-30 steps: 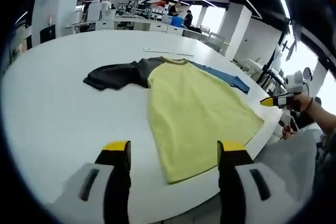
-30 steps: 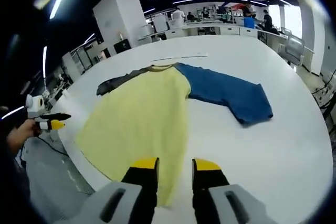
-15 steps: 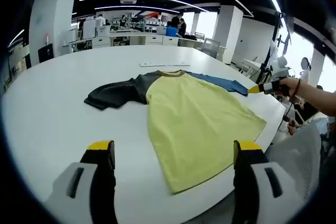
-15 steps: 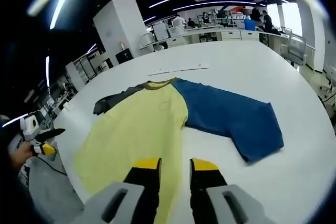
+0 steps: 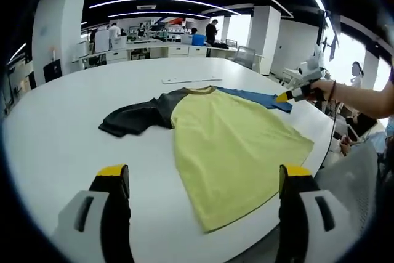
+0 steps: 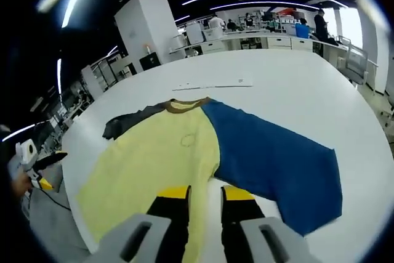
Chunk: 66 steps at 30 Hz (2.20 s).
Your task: Fold the garment on the visible template until the final outline fits inside the template.
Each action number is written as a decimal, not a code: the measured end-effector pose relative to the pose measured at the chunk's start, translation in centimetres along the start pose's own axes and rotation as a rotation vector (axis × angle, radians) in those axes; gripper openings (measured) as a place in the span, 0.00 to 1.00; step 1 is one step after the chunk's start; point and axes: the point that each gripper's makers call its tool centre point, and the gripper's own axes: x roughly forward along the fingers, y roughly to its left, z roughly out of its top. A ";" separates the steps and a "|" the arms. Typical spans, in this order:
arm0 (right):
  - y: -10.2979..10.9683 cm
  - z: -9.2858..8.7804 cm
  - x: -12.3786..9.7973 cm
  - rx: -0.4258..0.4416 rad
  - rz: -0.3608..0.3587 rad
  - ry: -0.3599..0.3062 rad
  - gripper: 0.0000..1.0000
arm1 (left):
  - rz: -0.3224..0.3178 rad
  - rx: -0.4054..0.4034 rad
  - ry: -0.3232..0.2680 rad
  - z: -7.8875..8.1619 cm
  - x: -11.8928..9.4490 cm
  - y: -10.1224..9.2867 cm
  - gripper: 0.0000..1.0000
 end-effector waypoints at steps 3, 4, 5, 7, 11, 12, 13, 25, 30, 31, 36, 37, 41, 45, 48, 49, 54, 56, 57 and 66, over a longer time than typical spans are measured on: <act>-0.1 0.2 0.9 -0.008 -0.004 0.009 0.09 | 0.008 0.009 -0.021 0.5 0.0 -0.1 0.99; -0.4 0.3 1.5 -0.012 -0.005 0.014 0.09 | 0.008 0.013 -0.025 0.6 -0.1 -0.1 0.99; -0.5 0.3 1.8 -0.014 -0.005 0.020 0.09 | 0.010 0.016 -0.028 0.7 -0.1 -0.1 0.99; -0.5 0.3 2.4 -0.014 0.003 0.029 0.08 | 0.005 0.018 -0.024 0.7 0.0 -0.1 0.96; -0.3 -0.1 3.3 0.004 0.018 0.052 0.09 | -0.004 0.044 0.006 0.3 0.1 -0.4 0.93; -0.3 -0.2 3.5 0.006 0.020 0.057 0.09 | -0.006 0.046 0.009 0.2 0.1 -0.5 0.92; -0.3 -0.3 3.6 0.010 0.021 0.061 0.09 | -0.006 0.047 0.011 0.2 0.2 -0.6 0.92; -0.5 -0.7 5.5 0.112 0.028 0.079 0.07 | 0.016 0.032 0.040 -0.9 0.3 0.0 0.84; -0.6 -0.6 5.7 0.060 0.005 0.083 0.00 | 0.026 0.026 0.048 -1.1 0.3 0.2 0.81; -0.6 -0.6 5.7 0.059 0.008 0.085 0.00 | 0.027 0.025 0.049 -1.2 0.3 0.2 0.80; -1.7 -0.3 5.4 -0.054 -0.044 0.102 0.00 | 0.027 0.020 0.046 -1.2 0.4 0.2 0.78; -1.9 -0.2 5.4 -0.073 -0.055 0.105 0.00 | 0.028 0.020 0.043 -1.1 0.4 0.3 0.78; -2.0 -0.2 5.6 -0.093 -0.049 0.116 0.00 | 0.030 0.018 0.041 -1.1 0.3 0.4 0.76; -2.5 0.0 5.6 -0.166 -0.072 0.131 0.00 | 0.031 0.013 0.040 -1.1 0.2 0.5 0.76; -2.4 0.0 5.6 -0.209 -0.075 0.145 0.00 | 0.029 0.010 0.038 -1.1 0.2 0.5 0.76; -2.4 0.0 5.6 -0.210 -0.079 0.146 0.00 | 0.030 0.009 0.039 -1.2 0.2 0.5 0.76; -2.5 -0.1 5.5 -0.209 -0.077 0.145 0.00 | 0.034 0.012 0.039 -1.2 0.1 0.6 0.79; -2.6 0.0 5.4 -0.216 -0.077 0.145 0.00 | 0.035 0.013 0.037 -1.1 0.1 0.7 0.80; -2.8 0.0 5.4 -0.220 -0.080 0.144 0.00 | 0.036 0.013 0.038 -1.1 0.0 0.7 0.80; -3.9 -0.7 4.5 -0.298 -0.095 0.171 0.06 | 0.033 0.018 0.040 -1.2 0.0 0.7 0.80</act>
